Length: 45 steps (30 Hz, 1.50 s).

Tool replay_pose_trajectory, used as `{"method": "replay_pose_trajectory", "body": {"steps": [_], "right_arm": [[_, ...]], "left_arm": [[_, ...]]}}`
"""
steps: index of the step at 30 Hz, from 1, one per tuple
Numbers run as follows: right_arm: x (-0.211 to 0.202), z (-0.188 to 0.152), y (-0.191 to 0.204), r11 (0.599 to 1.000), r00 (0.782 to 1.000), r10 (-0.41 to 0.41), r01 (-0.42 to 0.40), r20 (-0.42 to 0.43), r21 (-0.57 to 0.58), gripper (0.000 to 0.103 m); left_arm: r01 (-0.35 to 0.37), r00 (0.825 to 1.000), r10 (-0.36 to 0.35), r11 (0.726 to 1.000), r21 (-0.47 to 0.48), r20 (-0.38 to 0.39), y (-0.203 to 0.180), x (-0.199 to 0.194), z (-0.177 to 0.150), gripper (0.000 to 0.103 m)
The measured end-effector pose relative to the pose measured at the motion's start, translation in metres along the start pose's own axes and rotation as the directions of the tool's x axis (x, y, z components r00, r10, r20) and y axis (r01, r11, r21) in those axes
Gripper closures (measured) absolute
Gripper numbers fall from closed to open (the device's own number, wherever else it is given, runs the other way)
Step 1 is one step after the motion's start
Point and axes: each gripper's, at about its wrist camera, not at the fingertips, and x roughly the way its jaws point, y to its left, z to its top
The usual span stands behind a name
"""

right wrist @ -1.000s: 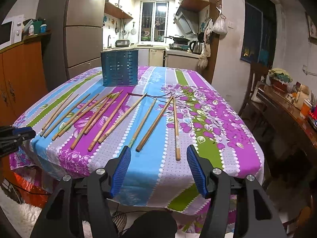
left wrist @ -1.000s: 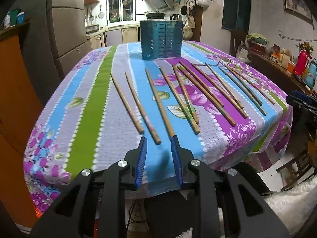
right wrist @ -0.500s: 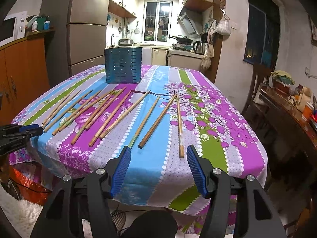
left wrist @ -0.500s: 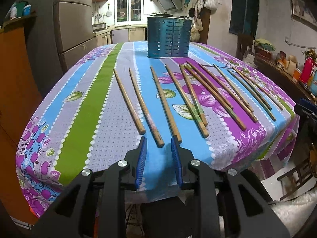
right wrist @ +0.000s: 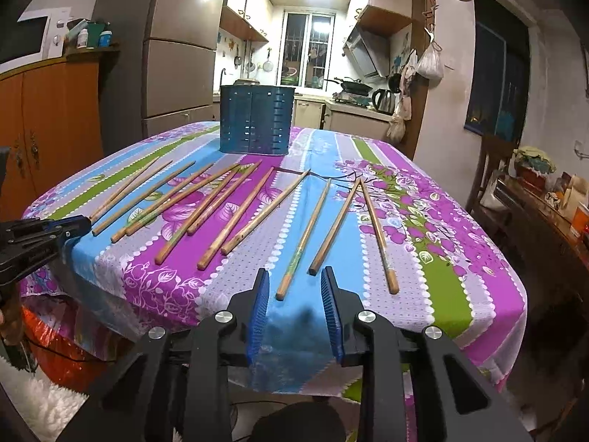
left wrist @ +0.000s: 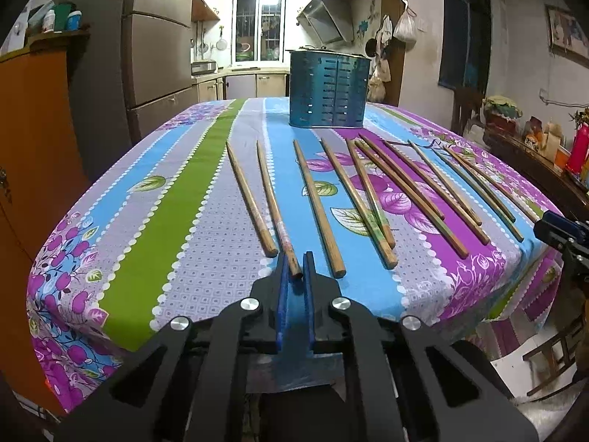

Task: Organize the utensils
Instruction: 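Close the right tool on one wooden chopstick while the left tool grasps another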

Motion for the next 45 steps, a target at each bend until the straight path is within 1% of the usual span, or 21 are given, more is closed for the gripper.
{"method": "replay_pose_trajectory", "body": {"steps": [1,3,6,8,12,20,30,40,43,45], "right_arm": [[0.004,-0.001,0.002,1.000,1.000,-0.010,0.010,0.002,-0.001,0.072],[0.011,-0.004,0.004,1.000,1.000,-0.018,0.018,-0.010,0.006,0.078],[0.021,-0.008,0.007,0.999,0.999,-0.025,0.026,-0.037,0.021,0.091],[0.021,-0.009,0.009,0.999,0.999,-0.035,0.036,-0.029,0.027,0.091],[0.022,-0.012,0.013,0.996,0.997,-0.072,0.072,-0.013,0.052,0.091],[0.023,-0.018,0.020,0.989,0.991,-0.134,0.132,0.027,0.066,0.092],[0.023,-0.018,0.019,0.988,0.990,-0.136,0.133,0.039,0.078,0.095],[0.020,-0.016,0.017,0.986,0.992,-0.125,0.121,0.024,0.112,0.096],[0.012,-0.014,0.017,0.988,0.993,-0.117,0.114,0.027,0.100,0.096],[0.002,-0.011,0.018,0.990,0.991,-0.122,0.117,0.053,0.078,0.096]], "left_arm": [[-0.001,1.000,0.001,1.000,0.003,0.005,-0.001,0.000,-0.001,0.096],[-0.004,1.000,0.004,1.000,0.011,0.014,-0.003,-0.001,-0.002,0.096],[0.001,1.000,-0.001,1.000,0.006,0.026,-0.002,-0.001,-0.003,0.096],[0.003,0.999,-0.003,1.000,0.003,0.033,-0.001,-0.001,-0.004,0.096],[-0.020,0.999,0.019,1.000,0.020,0.051,-0.005,-0.002,-0.007,0.096],[-0.024,0.997,0.024,1.000,0.003,0.069,-0.005,-0.003,-0.009,0.096],[-0.031,0.997,0.030,1.000,0.004,0.078,-0.004,-0.001,-0.009,0.096],[-0.016,0.996,0.016,1.000,0.002,0.086,-0.001,-0.003,-0.010,0.097],[-0.017,0.997,0.017,1.000,-0.008,0.080,0.001,-0.006,-0.009,0.097],[-0.017,0.995,0.018,1.000,-0.016,0.094,0.005,-0.014,-0.007,0.097]]}}
